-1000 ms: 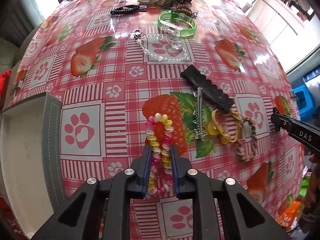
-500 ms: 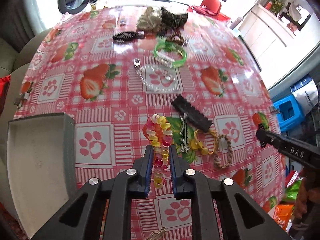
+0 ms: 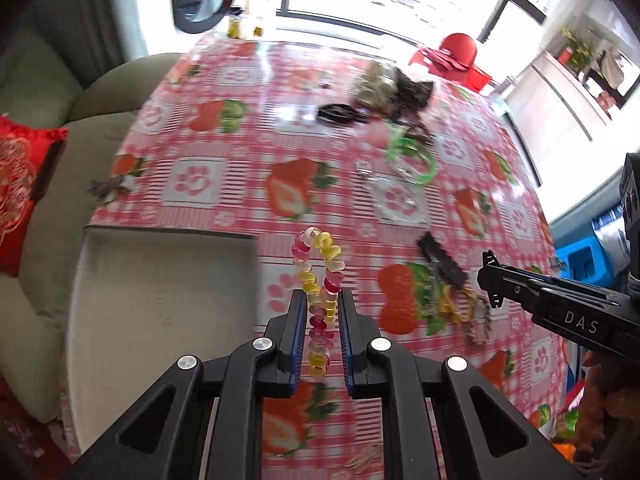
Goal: Organize jewelry
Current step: 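Carry both items to the white tray and open both grippers to release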
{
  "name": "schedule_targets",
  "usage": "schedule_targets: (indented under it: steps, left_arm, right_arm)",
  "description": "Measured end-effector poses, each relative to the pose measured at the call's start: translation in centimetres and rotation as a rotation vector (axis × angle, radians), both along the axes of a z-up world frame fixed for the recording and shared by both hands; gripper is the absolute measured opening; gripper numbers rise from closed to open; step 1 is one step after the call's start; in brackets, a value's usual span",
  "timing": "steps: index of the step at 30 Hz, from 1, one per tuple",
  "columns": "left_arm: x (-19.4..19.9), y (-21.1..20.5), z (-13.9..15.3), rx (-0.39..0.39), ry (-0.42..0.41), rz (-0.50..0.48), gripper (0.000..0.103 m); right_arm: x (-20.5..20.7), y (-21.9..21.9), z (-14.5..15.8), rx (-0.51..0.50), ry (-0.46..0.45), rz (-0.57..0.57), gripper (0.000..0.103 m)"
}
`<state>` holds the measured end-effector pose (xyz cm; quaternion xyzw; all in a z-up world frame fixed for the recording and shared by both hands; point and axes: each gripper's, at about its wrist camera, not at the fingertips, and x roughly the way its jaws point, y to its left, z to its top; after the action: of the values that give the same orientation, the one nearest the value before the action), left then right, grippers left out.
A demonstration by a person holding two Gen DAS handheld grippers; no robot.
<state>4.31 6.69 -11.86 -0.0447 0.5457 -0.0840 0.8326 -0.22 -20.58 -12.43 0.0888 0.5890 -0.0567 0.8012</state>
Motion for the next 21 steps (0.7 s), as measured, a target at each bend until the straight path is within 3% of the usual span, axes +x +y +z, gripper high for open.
schedule_targets:
  steps: [12, 21]
  left_arm:
    - [-0.4, 10.6, -3.2, 0.081, 0.043, 0.222, 0.022]
    - [1.4, 14.0, -7.1, 0.149, 0.075, 0.273, 0.022]
  right_arm:
    - [4.6, 11.2, -3.4, 0.151, 0.032, 0.295, 0.026]
    - [7.2, 16.2, -6.9, 0.164, 0.083, 0.373, 0.026]
